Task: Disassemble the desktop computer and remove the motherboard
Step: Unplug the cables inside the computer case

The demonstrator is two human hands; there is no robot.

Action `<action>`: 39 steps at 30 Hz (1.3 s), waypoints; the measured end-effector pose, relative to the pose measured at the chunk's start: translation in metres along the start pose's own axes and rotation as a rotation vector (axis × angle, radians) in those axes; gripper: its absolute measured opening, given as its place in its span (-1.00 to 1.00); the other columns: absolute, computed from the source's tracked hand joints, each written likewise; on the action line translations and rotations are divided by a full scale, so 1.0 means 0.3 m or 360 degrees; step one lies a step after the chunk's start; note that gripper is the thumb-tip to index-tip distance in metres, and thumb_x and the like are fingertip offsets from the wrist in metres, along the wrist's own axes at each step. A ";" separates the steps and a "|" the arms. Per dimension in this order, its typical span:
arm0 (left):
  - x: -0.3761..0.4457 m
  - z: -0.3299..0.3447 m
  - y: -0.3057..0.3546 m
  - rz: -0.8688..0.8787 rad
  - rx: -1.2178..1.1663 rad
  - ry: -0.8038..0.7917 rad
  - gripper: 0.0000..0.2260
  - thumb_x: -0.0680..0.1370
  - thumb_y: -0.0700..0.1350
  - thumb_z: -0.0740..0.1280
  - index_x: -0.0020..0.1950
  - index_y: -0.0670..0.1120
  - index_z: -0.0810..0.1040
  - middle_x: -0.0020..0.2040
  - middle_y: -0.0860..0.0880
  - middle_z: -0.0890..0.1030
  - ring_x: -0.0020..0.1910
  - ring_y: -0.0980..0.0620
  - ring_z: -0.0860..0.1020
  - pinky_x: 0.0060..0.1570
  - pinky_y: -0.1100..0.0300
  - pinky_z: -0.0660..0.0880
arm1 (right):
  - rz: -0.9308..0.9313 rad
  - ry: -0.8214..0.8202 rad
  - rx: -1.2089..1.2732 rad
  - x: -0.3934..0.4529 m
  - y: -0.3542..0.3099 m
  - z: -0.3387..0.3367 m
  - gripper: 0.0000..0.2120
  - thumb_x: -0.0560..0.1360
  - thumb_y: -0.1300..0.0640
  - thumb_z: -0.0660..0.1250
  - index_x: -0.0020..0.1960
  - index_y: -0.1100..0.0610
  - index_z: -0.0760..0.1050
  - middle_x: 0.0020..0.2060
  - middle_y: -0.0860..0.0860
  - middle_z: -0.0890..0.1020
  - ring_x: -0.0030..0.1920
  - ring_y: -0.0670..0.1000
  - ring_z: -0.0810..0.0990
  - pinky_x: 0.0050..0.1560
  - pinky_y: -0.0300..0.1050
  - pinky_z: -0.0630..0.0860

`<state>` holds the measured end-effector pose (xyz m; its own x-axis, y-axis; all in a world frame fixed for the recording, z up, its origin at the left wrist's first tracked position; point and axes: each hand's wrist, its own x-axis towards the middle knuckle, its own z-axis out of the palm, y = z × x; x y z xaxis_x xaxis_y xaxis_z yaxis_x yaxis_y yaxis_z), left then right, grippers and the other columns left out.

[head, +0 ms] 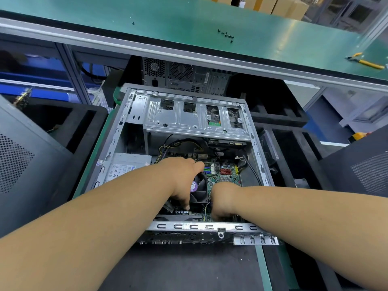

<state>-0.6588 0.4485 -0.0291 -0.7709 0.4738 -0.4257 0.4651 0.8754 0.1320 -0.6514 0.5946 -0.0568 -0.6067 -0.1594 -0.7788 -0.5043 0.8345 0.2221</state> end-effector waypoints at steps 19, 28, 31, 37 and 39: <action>0.002 -0.005 -0.004 0.0019 0.0006 -0.0047 -0.14 0.18 0.18 0.59 0.34 0.04 0.24 0.21 0.02 0.42 0.13 -0.06 0.46 0.03 0.02 0.49 | -0.0043 -0.0278 0.0040 0.034 0.000 -0.021 -0.86 0.48 0.03 0.38 -0.17 0.09 0.55 -0.32 -0.01 0.51 -0.36 -0.04 0.45 -0.39 -0.22 0.39; 0.006 -0.005 -0.006 0.0031 0.0016 -0.0050 -0.15 0.18 0.19 0.59 0.32 0.03 0.24 0.20 0.01 0.42 0.13 -0.06 0.46 0.05 0.00 0.49 | -0.0071 -0.0275 0.0037 0.014 -0.007 -0.023 -0.76 0.51 0.04 0.34 0.06 0.17 0.63 -0.21 0.04 0.54 -0.26 0.01 0.48 -0.36 -0.21 0.37; 0.006 -0.005 -0.007 0.0037 0.0019 -0.0053 -0.14 0.17 0.19 0.60 0.33 0.03 0.24 0.21 0.01 0.42 0.13 -0.06 0.46 0.05 -0.01 0.50 | -0.0065 -0.0370 0.0277 0.017 -0.002 -0.018 -0.78 0.53 0.10 0.32 -0.26 0.14 0.50 -0.47 -0.01 0.50 -0.49 -0.05 0.46 -0.44 -0.20 0.40; 0.008 -0.002 -0.009 0.0048 0.0012 -0.0026 -0.14 0.18 0.20 0.59 0.34 0.03 0.24 0.21 0.01 0.41 0.15 -0.05 0.45 0.04 0.03 0.48 | -0.0005 -0.0231 0.0209 -0.009 0.014 -0.049 -0.74 0.48 -0.03 0.42 0.03 0.15 0.62 -0.18 0.01 0.61 -0.20 0.00 0.55 -0.16 -0.17 0.46; 0.010 0.003 -0.010 0.0048 -0.0022 -0.0029 -0.14 0.19 0.18 0.59 0.35 0.02 0.23 0.24 0.00 0.40 0.19 -0.05 0.42 0.07 0.04 0.46 | -0.0007 -0.0191 -0.0088 -0.030 0.022 -0.081 -0.67 0.51 -0.07 0.38 0.15 0.13 0.60 -0.13 0.03 0.59 -0.14 0.02 0.51 -0.14 -0.14 0.43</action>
<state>-0.6622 0.4471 -0.0317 -0.7486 0.4983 -0.4374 0.4817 0.8621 0.1576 -0.6641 0.5888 -0.0340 -0.5283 -0.0957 -0.8437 -0.5417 0.8031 0.2481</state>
